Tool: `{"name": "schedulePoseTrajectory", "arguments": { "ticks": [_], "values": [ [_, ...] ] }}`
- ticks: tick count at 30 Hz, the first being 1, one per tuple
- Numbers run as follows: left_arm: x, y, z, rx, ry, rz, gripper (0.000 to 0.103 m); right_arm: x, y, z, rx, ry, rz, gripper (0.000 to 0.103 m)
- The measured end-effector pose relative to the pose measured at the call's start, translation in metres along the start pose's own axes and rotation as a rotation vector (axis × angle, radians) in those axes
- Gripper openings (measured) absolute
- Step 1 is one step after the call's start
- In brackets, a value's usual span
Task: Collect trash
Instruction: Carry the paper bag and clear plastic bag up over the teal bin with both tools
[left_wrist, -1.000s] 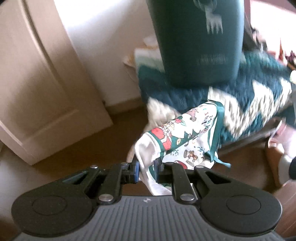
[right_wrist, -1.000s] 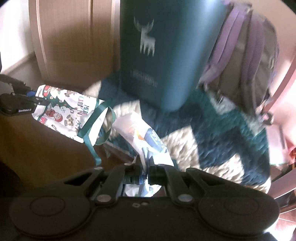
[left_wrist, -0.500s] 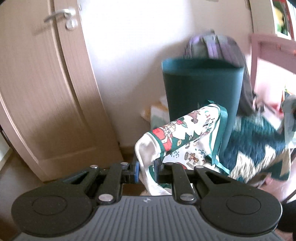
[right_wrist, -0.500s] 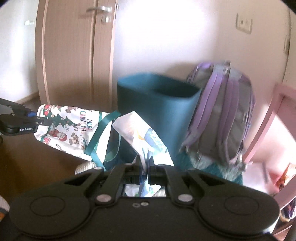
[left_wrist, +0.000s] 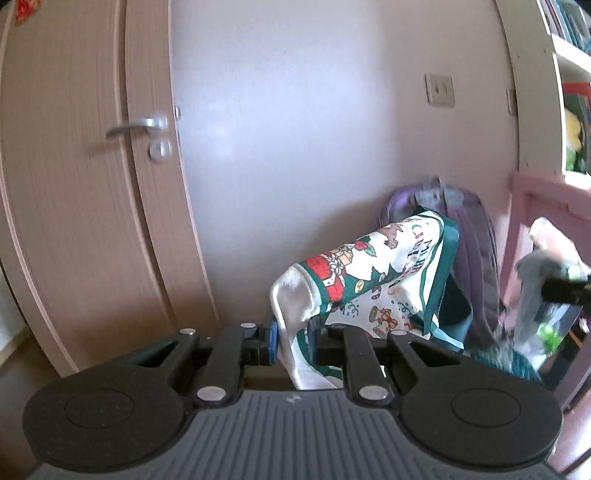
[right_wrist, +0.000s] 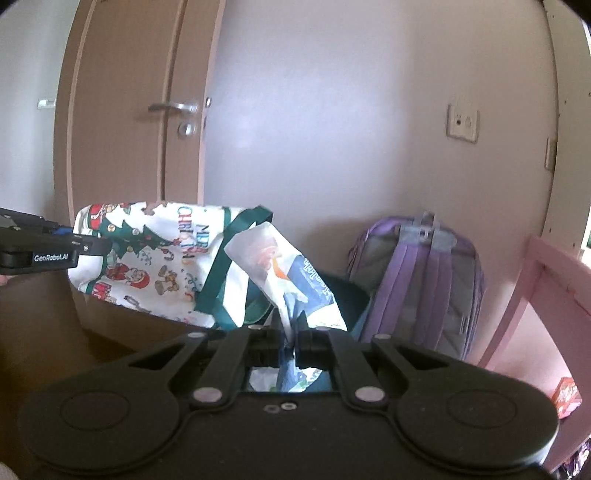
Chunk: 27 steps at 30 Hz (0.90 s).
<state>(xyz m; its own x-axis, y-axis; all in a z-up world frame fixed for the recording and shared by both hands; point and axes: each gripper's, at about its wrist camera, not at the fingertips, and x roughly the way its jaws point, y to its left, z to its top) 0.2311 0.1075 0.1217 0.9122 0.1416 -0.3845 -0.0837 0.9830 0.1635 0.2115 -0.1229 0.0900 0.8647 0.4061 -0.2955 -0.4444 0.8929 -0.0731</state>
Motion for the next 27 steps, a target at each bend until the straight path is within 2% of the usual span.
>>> {"name": "schedulePoseTrajectory", "arguments": {
  "ticks": [6, 11, 18, 27],
  "values": [
    [0.018, -0.008, 0.035, -0.011, -0.035, 0.03, 0.015, 0.019, -0.009, 0.029, 0.038, -0.041, -0.006, 0.003],
    [0.046, -0.019, 0.044, 0.007, -0.023, 0.049, 0.015, 0.05, -0.021, 0.04, 0.081, -0.034, -0.015, 0.003],
    [0.105, -0.039, 0.041, 0.051, 0.073, 0.067, 0.015, 0.112, -0.036, 0.027, 0.128, 0.047, -0.04, 0.004],
    [0.171, -0.06, 0.02, 0.087, 0.193, 0.043, 0.015, 0.172, -0.046, 0.001, 0.168, 0.16, -0.031, 0.004]
  ]
}}
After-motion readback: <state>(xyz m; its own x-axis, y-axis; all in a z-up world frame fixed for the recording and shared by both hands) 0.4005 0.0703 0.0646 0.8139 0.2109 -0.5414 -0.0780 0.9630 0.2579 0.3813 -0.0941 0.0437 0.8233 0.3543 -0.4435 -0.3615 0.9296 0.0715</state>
